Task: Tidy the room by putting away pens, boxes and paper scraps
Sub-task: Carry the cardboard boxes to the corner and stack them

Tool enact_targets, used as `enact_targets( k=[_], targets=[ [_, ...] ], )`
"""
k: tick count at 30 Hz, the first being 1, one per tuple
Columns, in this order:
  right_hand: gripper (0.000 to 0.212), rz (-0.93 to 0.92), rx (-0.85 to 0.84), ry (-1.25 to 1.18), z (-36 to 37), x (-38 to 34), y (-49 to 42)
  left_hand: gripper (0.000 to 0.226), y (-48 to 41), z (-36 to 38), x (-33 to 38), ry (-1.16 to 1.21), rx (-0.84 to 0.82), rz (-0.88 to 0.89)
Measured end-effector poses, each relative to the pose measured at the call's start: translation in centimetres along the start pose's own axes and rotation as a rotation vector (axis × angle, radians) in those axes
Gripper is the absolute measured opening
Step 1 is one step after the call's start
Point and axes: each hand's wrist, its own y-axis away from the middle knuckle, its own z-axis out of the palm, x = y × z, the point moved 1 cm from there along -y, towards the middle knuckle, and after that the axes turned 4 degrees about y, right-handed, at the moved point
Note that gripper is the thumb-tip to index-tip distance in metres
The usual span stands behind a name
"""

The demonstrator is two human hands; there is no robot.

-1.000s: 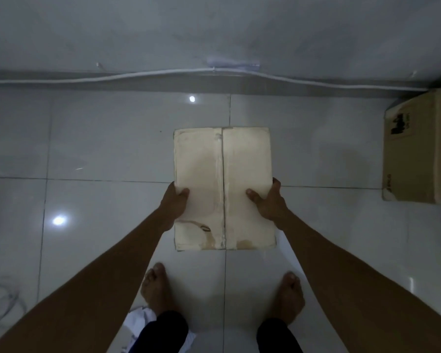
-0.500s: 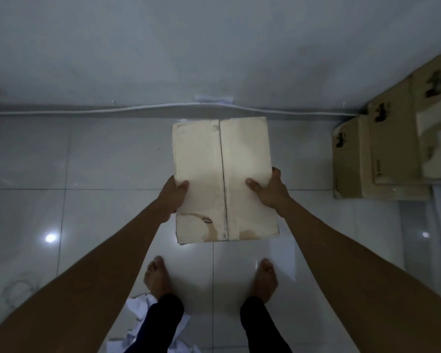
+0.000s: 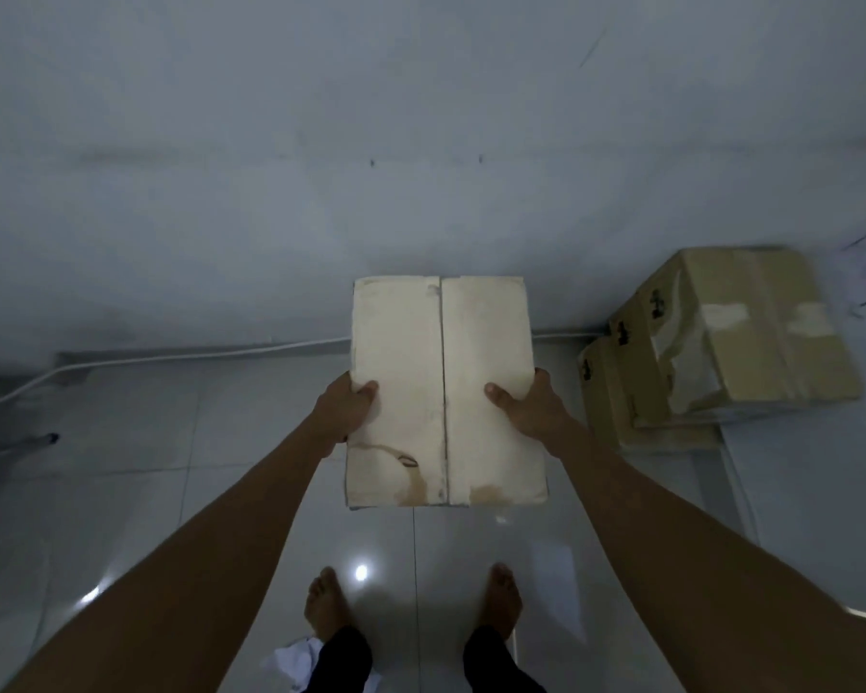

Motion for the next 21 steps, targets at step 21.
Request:
enact_targets(
  k=[21],
  targets=[
    [0.099, -0.06, 0.189, 0.147, -13.0, -13.7, 16.1, 0.051, 15.4, -7.2, 15.1, 0.132, 0.03, 0.176]
  ],
)
